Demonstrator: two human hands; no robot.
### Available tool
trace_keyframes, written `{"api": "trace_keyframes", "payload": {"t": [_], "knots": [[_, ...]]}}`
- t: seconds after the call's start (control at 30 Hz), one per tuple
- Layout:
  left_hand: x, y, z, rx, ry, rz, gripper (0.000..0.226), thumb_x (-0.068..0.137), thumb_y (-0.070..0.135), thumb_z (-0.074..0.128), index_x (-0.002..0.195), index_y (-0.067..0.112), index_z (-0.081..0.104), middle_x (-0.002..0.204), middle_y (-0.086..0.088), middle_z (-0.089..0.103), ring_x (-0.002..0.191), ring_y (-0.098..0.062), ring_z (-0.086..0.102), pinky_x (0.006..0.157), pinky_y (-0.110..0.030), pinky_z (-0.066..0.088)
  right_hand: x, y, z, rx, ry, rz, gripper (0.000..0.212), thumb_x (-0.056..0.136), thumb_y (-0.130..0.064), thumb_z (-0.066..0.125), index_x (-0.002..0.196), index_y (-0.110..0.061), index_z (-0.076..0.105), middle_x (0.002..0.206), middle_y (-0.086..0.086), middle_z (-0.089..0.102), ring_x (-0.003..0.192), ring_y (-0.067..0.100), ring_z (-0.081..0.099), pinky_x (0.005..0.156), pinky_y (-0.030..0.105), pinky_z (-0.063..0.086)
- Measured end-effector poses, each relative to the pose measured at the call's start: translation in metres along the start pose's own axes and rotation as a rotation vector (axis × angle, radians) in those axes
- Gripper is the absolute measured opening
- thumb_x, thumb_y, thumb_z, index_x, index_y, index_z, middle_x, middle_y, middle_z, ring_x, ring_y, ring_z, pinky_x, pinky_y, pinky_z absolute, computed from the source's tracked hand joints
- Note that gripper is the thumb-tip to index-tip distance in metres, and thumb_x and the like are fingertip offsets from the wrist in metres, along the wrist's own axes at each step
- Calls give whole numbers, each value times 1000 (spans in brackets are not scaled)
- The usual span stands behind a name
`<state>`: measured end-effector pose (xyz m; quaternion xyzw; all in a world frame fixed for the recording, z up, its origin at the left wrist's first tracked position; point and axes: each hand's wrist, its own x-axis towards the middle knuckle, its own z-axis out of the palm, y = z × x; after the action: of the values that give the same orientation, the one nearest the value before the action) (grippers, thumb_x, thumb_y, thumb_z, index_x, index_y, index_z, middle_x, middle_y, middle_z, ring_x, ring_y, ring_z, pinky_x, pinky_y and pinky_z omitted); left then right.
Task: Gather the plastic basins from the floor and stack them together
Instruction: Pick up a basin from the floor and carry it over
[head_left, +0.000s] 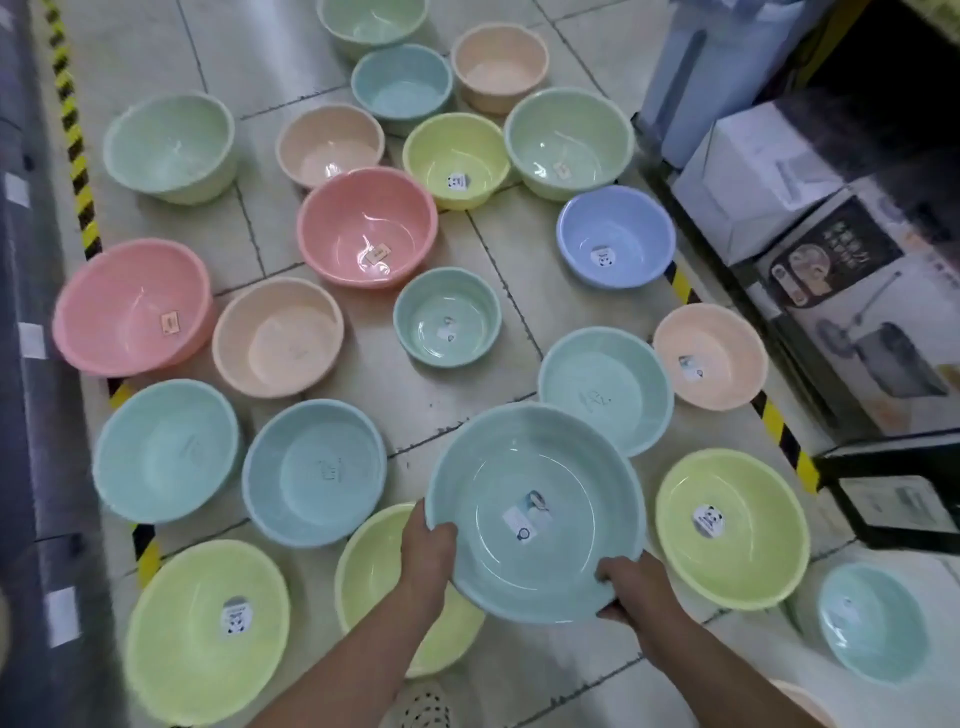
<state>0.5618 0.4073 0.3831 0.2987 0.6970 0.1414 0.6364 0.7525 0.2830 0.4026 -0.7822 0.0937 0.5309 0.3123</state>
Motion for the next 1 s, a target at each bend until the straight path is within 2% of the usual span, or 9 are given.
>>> {"api": "trace_keyframes", "payload": {"t": [0.13, 0.27, 0.43, 0.57, 0.67, 0.73, 0.87, 0.93, 1.0], "knots": [[-49, 79, -45, 11, 37, 22, 45, 67, 6, 48, 109, 18, 62, 98, -11, 69, 93, -33, 65, 83, -50, 56, -81, -66, 21, -54, -33, -18, 34, 82, 8, 54, 112, -6, 61, 95, 18, 69, 79, 32, 68, 59, 39, 61], [-77, 148, -74, 25, 40, 49, 45, 73, 3, 50, 115, 12, 61, 103, -13, 69, 97, -33, 65, 88, -50, 56, -137, -129, 37, -94, -55, -61, 34, 82, 7, 54, 110, -11, 62, 93, 14, 71, 77, 28, 70, 52, 32, 59], [-64, 224, -80, 26, 58, 98, 39, 78, -4, 50, 110, 15, 61, 97, -10, 68, 90, -30, 65, 77, -43, 56, -145, -199, 58, -147, -45, -135, 36, 81, 3, 58, 114, -11, 63, 97, 10, 71, 83, 26, 70, 61, 35, 62], [-4, 266, -59, 2, 80, 91, 47, 68, 8, 54, 114, 13, 61, 98, -14, 69, 89, -33, 67, 72, -43, 56, -102, -268, 84, -304, 41, -339, 40, 78, -9, 63, 116, -21, 60, 100, -1, 69, 95, 23, 65, 86, 40, 57], [63, 288, -36, -20, 119, 43, 49, 57, 14, 51, 105, 17, 62, 96, -14, 70, 89, -36, 67, 70, -45, 57, -35, -320, 111, -348, 18, -423, 45, 77, -8, 63, 118, -25, 55, 96, -9, 65, 92, 19, 64, 78, 32, 51], [113, 296, -21, -33, 169, 13, 47, 57, 15, 51, 104, 18, 61, 95, -12, 69, 88, -34, 67, 72, -46, 57, 20, -348, 132, -394, -6, -422, 44, 78, -6, 61, 118, -24, 54, 95, -8, 64, 90, 20, 62, 74, 30, 47], [211, 291, 2, 4, 221, -49, 48, 57, 17, 53, 104, 18, 63, 92, -9, 70, 86, -31, 66, 70, -40, 55, 125, -373, 169, -464, -16, -352, 35, 84, -12, 58, 118, -20, 58, 106, 2, 67, 97, 24, 63, 87, 36, 53], [254, 284, 11, 51, 252, -51, 43, 62, 17, 56, 104, 16, 63, 93, -9, 70, 86, -32, 66, 71, -38, 54, 172, -373, 183, -511, -18, -336, 35, 86, -15, 58, 121, -19, 60, 109, 2, 68, 97, 22, 63, 86, 35, 53], [292, 278, 17, 68, 296, -26, 32, 75, 7, 60, 105, 16, 62, 94, -10, 68, 87, -33, 64, 69, -36, 51, 212, -371, 197, -590, -43, -329, 35, 87, -17, 59, 122, -16, 60, 110, 2, 68, 93, 19, 59, 79, 29, 47]]}}
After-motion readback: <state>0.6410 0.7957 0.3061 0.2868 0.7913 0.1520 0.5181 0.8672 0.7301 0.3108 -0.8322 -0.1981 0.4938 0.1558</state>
